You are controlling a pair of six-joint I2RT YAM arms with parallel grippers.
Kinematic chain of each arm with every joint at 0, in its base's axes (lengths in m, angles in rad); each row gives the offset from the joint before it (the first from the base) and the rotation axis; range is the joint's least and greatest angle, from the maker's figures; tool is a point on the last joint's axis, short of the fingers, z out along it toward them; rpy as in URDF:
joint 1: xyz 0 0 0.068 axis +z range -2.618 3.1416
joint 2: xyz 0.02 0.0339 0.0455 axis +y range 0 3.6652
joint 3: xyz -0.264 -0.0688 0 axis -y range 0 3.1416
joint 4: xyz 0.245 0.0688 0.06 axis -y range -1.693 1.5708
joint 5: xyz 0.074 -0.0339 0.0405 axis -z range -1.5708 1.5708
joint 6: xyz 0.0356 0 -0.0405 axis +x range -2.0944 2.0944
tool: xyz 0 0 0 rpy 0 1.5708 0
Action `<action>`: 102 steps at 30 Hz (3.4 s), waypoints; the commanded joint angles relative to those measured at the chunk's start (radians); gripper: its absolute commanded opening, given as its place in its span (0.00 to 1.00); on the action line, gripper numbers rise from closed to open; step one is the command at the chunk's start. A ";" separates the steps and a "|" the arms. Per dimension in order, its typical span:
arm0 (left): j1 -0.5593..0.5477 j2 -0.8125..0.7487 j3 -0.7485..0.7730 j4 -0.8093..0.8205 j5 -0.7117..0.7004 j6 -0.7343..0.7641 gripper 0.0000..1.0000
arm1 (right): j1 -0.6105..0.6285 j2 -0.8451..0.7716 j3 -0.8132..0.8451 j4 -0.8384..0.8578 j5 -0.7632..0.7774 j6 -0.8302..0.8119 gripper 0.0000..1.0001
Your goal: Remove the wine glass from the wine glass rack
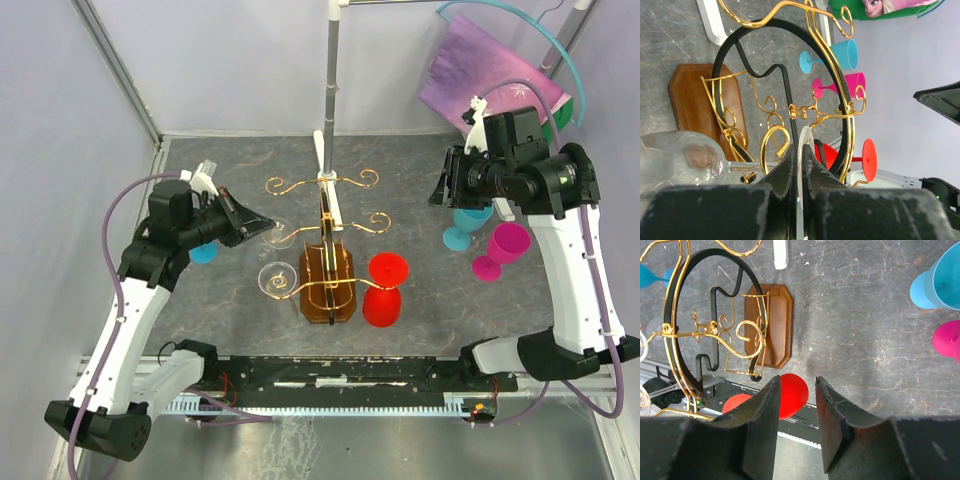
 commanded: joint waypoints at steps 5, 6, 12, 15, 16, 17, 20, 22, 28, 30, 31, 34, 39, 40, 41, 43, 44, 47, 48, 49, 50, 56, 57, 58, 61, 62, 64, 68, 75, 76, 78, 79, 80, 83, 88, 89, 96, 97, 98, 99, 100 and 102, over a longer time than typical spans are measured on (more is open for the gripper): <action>0.001 0.026 -0.076 0.293 0.096 -0.160 0.03 | 0.006 -0.035 -0.010 0.034 0.016 0.006 0.42; 0.000 0.035 -0.078 0.315 0.097 -0.170 0.03 | 0.006 -0.035 -0.009 0.034 0.017 0.007 0.42; 0.000 0.095 -0.051 0.417 0.093 -0.197 0.03 | 0.006 -0.029 -0.002 0.043 0.015 0.016 0.42; 0.001 0.138 -0.023 0.453 0.088 -0.203 0.03 | 0.006 -0.019 0.014 0.044 0.009 0.021 0.42; 0.002 0.150 -0.009 0.455 0.080 -0.197 0.03 | 0.006 -0.016 0.018 0.045 0.005 0.022 0.42; 0.003 0.161 0.006 0.460 0.076 -0.190 0.03 | 0.006 -0.014 0.023 0.043 0.002 0.022 0.42; 0.015 0.199 0.052 0.480 0.077 -0.184 0.03 | 0.005 -0.012 0.026 0.052 -0.028 0.024 0.43; 0.024 0.221 0.098 0.496 0.083 -0.185 0.03 | 0.006 -0.014 0.026 0.052 -0.046 0.024 0.47; 0.026 0.272 0.207 0.521 0.122 -0.181 0.03 | 0.006 -0.017 0.031 0.035 -0.076 0.030 0.50; 0.025 0.268 0.205 0.546 0.141 -0.213 0.03 | 0.005 -0.015 0.037 0.023 -0.078 0.028 0.51; 0.025 0.261 0.196 0.564 0.149 -0.232 0.03 | 0.006 -0.014 0.038 0.017 -0.082 0.029 0.52; 0.024 0.233 0.168 0.616 0.175 -0.280 0.03 | 0.005 -0.014 0.040 0.010 -0.104 0.028 0.53; 0.025 0.192 0.148 0.684 0.235 -0.343 0.03 | 0.006 -0.009 0.043 0.010 -0.143 0.043 0.55; 0.025 0.183 0.149 0.698 0.243 -0.350 0.03 | 0.006 -0.007 0.046 0.011 -0.162 0.055 0.55; 0.025 0.173 0.155 0.701 0.245 -0.345 0.03 | 0.006 -0.001 0.049 0.014 -0.186 0.067 0.55; 0.025 0.151 0.170 0.693 0.253 -0.314 0.03 | 0.006 0.006 0.054 0.024 -0.238 0.107 0.55; 0.025 0.142 0.182 0.690 0.259 -0.297 0.03 | 0.006 0.008 0.054 0.034 -0.267 0.132 0.55; 0.024 0.119 0.181 0.747 0.290 -0.280 0.03 | 0.006 0.017 0.049 0.073 -0.372 0.242 0.56; 0.023 0.113 0.176 0.796 0.303 -0.285 0.03 | 0.008 0.022 0.046 0.087 -0.419 0.286 0.57; 0.024 0.109 0.174 0.830 0.314 -0.292 0.03 | 0.015 0.027 0.046 0.098 -0.465 0.332 0.58; 0.023 0.107 0.171 0.867 0.330 -0.303 0.03 | 0.020 0.030 0.039 0.119 -0.512 0.382 0.59; 0.012 0.111 0.206 1.022 0.405 -0.313 0.03 | 0.044 -0.027 -0.134 0.516 -0.714 0.826 0.71; 0.009 0.113 0.216 1.041 0.418 -0.310 0.03 | 0.048 -0.046 -0.198 0.657 -0.739 0.959 0.74; 0.006 0.116 0.228 1.053 0.429 -0.306 0.03 | 0.056 -0.067 -0.267 0.803 -0.754 1.105 0.77; 0.002 0.119 0.270 1.058 0.460 -0.277 0.03 | 0.076 -0.114 -0.404 1.116 -0.730 1.471 0.84; 0.000 0.120 0.281 1.059 0.472 -0.268 0.03 | 0.082 -0.112 -0.395 1.068 -0.721 1.477 0.86; -0.002 0.124 0.307 1.064 0.491 -0.256 0.03 | 0.099 -0.095 -0.368 1.022 -0.717 1.482 0.88; -0.012 0.141 0.357 1.073 0.542 -0.250 0.03 | 0.142 -0.062 -0.350 1.075 -0.690 1.564 0.91; -0.016 0.139 0.379 1.062 0.590 -0.209 0.03 | 0.236 -0.014 -0.345 1.121 -0.653 1.623 0.93; -0.016 0.139 0.382 1.062 0.592 -0.206 0.03 | 0.240 -0.009 -0.346 1.122 -0.652 1.625 0.93; -0.017 0.140 0.388 1.062 0.594 -0.199 0.03 | 0.251 -0.001 -0.351 1.135 -0.646 1.635 0.93; -0.016 0.140 0.392 1.062 0.594 -0.196 0.03 | 0.257 0.002 -0.354 1.143 -0.644 1.638 0.93; -0.015 0.141 0.397 1.064 0.596 -0.195 0.03 | 0.262 0.006 -0.359 1.149 -0.641 1.639 0.94; -0.020 0.147 0.412 1.076 0.602 -0.200 0.03 | 0.272 0.004 -0.400 1.224 -0.621 1.678 0.93; -0.024 0.146 0.419 1.088 0.602 -0.212 0.03 | 0.283 0.051 -0.357 1.220 -0.629 1.664 0.94; -0.025 0.145 0.420 1.088 0.603 -0.212 0.03 | 0.285 0.058 -0.351 1.219 -0.630 1.663 0.94; -0.025 0.138 0.408 1.088 0.602 -0.215 0.03 | 0.300 0.073 -0.365 1.246 -0.581 1.679 0.90; -0.026 0.136 0.405 1.088 0.602 -0.215 0.03 | 0.302 0.078 -0.362 1.256 -0.578 1.683 0.91; -0.026 0.138 0.404 1.088 0.602 -0.215 0.03 | 0.303 0.082 -0.356 1.261 -0.574 1.681 0.91; -0.025 0.137 0.404 1.088 0.601 -0.217 0.03 | 0.304 0.087 -0.351 1.261 -0.571 1.679 0.92; -0.025 0.137 0.404 1.088 0.601 -0.216 0.03 | 0.305 0.091 -0.348 1.262 -0.565 1.676 0.92; -0.025 0.137 0.407 1.088 0.602 -0.216 0.03 | 0.306 0.098 -0.348 1.266 -0.549 1.670 0.92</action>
